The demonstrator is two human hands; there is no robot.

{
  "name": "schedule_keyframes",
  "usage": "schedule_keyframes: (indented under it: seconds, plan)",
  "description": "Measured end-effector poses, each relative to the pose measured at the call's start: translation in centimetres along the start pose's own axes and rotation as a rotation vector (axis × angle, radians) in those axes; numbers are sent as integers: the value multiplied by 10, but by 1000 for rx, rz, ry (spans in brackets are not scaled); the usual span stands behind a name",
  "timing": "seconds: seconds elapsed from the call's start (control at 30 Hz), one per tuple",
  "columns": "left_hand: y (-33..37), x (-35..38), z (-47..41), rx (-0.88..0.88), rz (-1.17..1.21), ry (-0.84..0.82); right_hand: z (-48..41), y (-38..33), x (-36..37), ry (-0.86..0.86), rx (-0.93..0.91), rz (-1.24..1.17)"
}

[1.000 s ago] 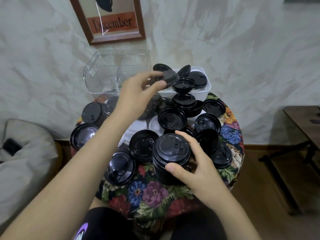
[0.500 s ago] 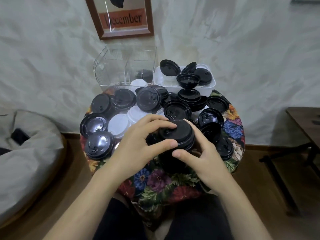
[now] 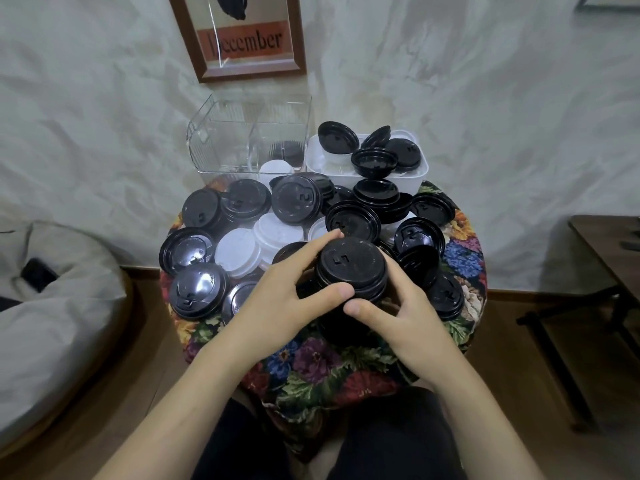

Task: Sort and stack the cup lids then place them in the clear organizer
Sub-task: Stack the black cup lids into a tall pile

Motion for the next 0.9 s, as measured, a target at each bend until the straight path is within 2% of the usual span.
schedule_keyframes:
  seconds: [0.6,0.9]
  plan:
    - [-5,2,2,12,3,-72,-5,-4,-6,-9,-16,11]
    - [-5,9,1,11,22,-26,-11,-12,-11,-45,6,19]
Point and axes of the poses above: each hand's wrist, its own z-axis away from the middle knuckle, its own x-axis out of the palm, y = z × x, the point moved 1 cm from there along -z, towards the middle knuckle, and after that the axes turned 12 degrees about -z, right-handed, at the moved point
